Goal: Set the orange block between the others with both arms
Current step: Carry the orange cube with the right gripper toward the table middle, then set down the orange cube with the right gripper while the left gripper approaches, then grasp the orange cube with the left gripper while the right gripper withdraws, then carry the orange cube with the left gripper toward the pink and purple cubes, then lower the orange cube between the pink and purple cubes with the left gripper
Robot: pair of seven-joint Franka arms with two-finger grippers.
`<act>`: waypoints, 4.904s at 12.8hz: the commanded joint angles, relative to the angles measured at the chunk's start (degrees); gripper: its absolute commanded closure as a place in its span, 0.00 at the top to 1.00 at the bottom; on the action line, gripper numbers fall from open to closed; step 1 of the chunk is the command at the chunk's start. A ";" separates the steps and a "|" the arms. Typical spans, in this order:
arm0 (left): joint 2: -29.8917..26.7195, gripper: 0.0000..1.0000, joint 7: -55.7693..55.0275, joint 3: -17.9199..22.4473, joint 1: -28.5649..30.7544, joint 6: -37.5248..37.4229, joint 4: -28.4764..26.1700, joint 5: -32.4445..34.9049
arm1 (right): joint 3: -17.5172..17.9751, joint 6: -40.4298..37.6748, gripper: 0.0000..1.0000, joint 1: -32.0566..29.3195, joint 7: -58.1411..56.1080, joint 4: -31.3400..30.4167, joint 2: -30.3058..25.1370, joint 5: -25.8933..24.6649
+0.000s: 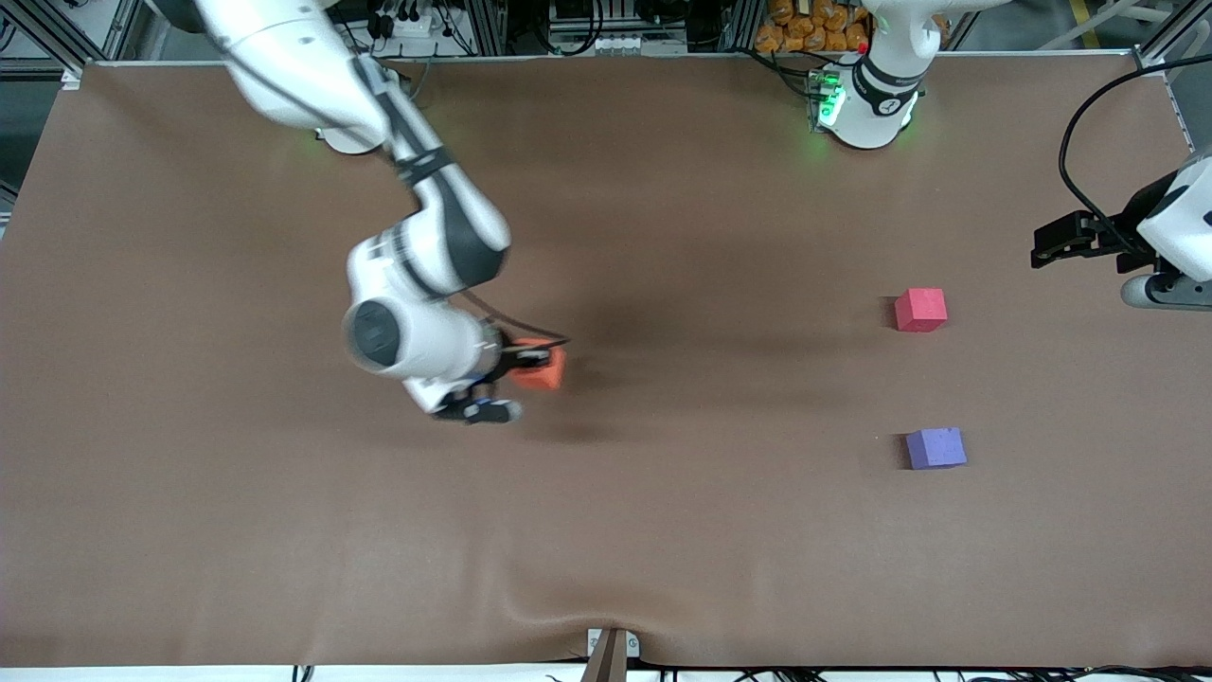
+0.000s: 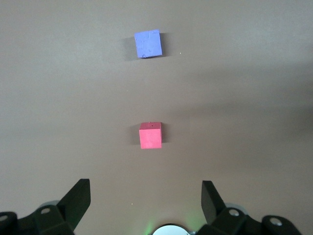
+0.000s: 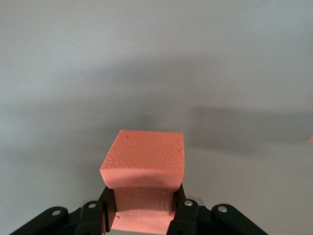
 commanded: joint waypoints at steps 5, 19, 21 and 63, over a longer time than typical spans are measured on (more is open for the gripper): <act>1.03 1.00 -0.44 -0.04 -0.34 0.58 -2.27 -0.86 | -1.01 12.74 0.41 12.62 6.40 1.61 7.09 7.33; 17.03 1.00 -12.90 -0.92 -19.65 14.54 -1.83 -3.84 | -2.51 -14.01 1.00 1.67 -0.99 3.37 -9.21 3.40; 18.69 1.00 -17.29 -0.74 -25.97 15.60 -1.56 -3.32 | -2.51 -25.43 1.00 -4.47 -0.90 3.46 -16.77 -1.87; 21.69 0.00 -3.26 -0.30 -0.71 30.60 -16.22 5.71 | -1.98 -50.01 1.00 -32.54 -36.06 9.26 -32.27 -25.54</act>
